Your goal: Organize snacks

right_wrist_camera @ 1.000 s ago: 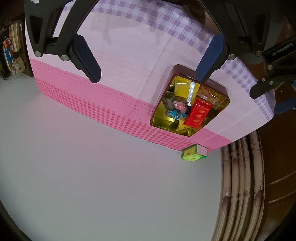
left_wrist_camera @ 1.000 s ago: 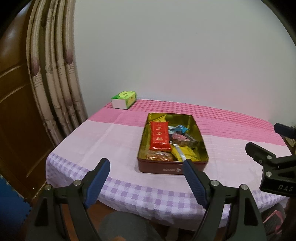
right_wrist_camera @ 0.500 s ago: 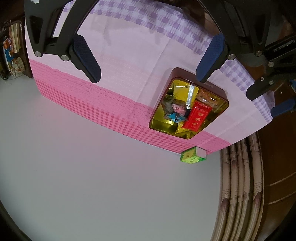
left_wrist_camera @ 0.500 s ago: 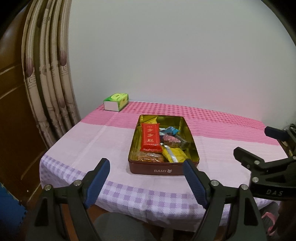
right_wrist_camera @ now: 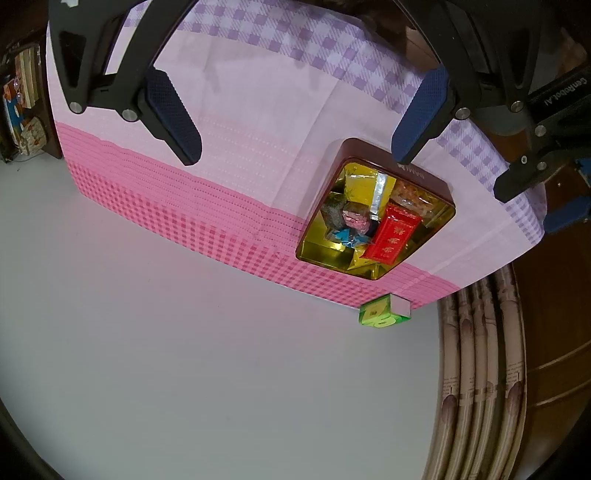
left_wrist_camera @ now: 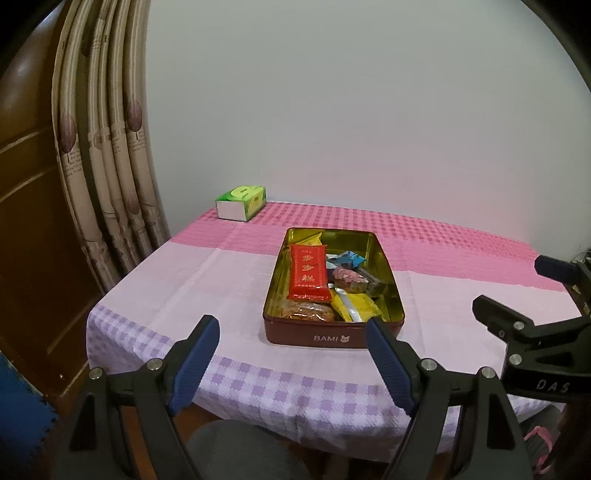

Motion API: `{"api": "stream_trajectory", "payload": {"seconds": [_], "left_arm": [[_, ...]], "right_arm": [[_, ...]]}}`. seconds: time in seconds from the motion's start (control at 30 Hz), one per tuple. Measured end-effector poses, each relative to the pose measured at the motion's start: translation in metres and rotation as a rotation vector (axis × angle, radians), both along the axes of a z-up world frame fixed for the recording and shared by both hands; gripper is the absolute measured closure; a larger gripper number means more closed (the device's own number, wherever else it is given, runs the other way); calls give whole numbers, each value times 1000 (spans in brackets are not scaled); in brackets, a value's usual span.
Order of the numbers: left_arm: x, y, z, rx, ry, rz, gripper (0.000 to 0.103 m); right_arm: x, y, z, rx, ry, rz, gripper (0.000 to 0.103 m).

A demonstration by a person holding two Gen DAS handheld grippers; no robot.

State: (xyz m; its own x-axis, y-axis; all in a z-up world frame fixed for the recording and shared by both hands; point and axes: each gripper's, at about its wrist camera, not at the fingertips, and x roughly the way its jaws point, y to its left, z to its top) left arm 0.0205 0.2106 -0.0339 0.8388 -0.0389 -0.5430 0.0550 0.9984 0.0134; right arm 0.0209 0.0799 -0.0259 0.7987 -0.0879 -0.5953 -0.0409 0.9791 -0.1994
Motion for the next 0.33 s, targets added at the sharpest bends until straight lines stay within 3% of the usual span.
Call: {"api": "stream_trajectory", "payload": {"seconds": [0.33], "left_arm": [[-1, 0, 0, 9, 1, -2, 20]], "right_arm": [[0, -1, -2, 7, 9, -1, 1]]}}
